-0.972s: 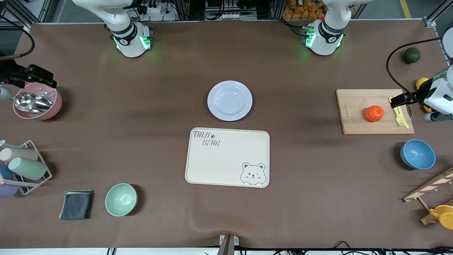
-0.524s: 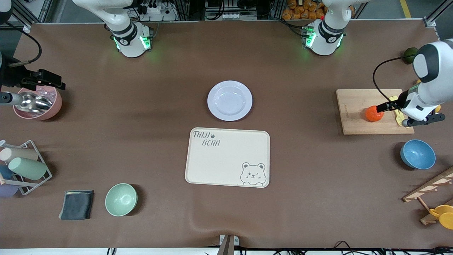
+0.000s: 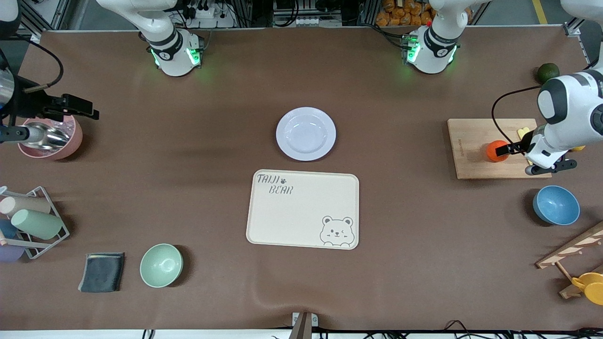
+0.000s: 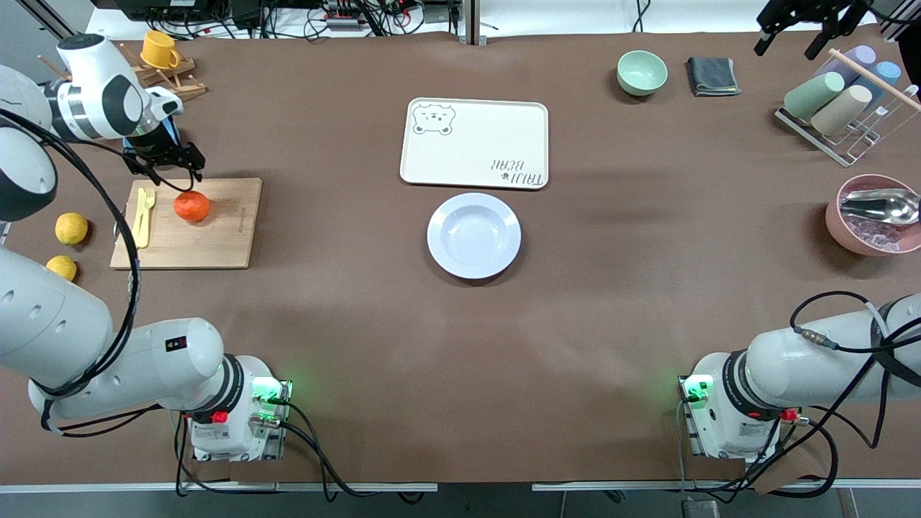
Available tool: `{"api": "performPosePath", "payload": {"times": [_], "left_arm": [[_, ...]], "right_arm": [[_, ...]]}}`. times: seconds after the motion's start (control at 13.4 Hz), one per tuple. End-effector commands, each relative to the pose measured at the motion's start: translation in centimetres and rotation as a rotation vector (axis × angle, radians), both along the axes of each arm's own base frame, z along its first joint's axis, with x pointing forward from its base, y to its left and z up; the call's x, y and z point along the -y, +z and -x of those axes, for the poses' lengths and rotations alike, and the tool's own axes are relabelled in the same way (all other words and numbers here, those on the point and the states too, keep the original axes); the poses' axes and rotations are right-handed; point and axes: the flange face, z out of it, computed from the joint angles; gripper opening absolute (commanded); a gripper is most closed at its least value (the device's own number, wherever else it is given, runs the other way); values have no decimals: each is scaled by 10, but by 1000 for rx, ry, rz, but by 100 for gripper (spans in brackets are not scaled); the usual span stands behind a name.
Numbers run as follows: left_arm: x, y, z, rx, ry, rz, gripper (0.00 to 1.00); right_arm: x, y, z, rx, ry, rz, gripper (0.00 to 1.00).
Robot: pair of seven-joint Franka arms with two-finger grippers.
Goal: Place orange and plate with both arms
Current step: 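Grasp the orange with the left gripper while the right gripper reaches out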
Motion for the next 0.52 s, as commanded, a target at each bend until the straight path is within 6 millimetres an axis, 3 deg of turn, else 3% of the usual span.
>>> {"api": "performPosePath", "payload": {"times": [0.0,0.45], "left_arm": [[-4,-12,2,-7,-15,-2,100],[0,-39,11,-29,-5,20,100]], "right_arm": [[1,-23,-2,-18,-27,-53,100],[-6,-65,-9,-69,-38,-95,100]]}}
